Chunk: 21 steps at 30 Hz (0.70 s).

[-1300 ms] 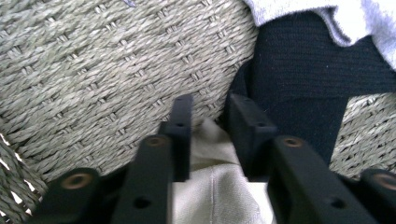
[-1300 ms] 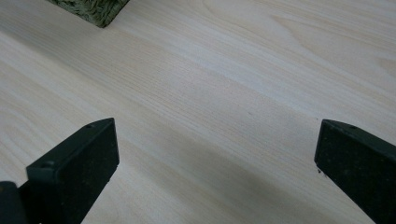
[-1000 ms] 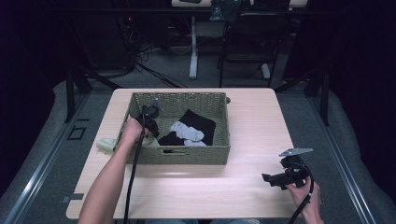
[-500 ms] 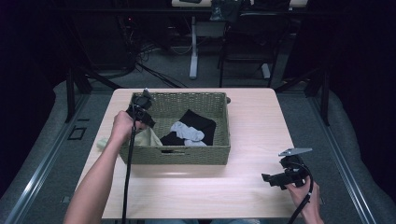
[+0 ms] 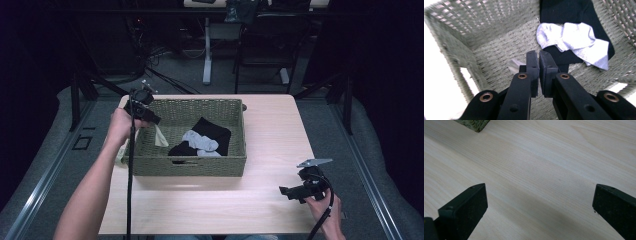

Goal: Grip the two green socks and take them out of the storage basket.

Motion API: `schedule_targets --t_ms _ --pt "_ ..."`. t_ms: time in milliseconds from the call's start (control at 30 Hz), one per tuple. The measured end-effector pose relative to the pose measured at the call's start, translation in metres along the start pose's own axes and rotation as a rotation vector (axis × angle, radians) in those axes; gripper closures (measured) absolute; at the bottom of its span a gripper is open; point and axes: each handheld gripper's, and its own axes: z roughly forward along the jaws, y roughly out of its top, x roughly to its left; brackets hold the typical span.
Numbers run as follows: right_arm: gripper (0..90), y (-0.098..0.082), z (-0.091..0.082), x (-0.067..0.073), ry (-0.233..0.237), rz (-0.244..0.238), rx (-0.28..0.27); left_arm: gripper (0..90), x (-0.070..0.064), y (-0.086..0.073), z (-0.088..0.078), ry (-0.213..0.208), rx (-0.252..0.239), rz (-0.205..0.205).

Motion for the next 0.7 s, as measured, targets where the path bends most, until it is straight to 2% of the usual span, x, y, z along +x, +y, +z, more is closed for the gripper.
schedule_targets --t_ms 233,700 --pt "0.0 0.0 0.001 0.0 -0.001 -0.002 0.001 87.1 -0.003 0.008 -0.029 0.01 -0.043 0.008" --pt "0.0 0.0 0.0 0.0 0.002 -0.001 0.002 87.0 -0.012 0.021 -0.065 0.029 -0.093 0.032"
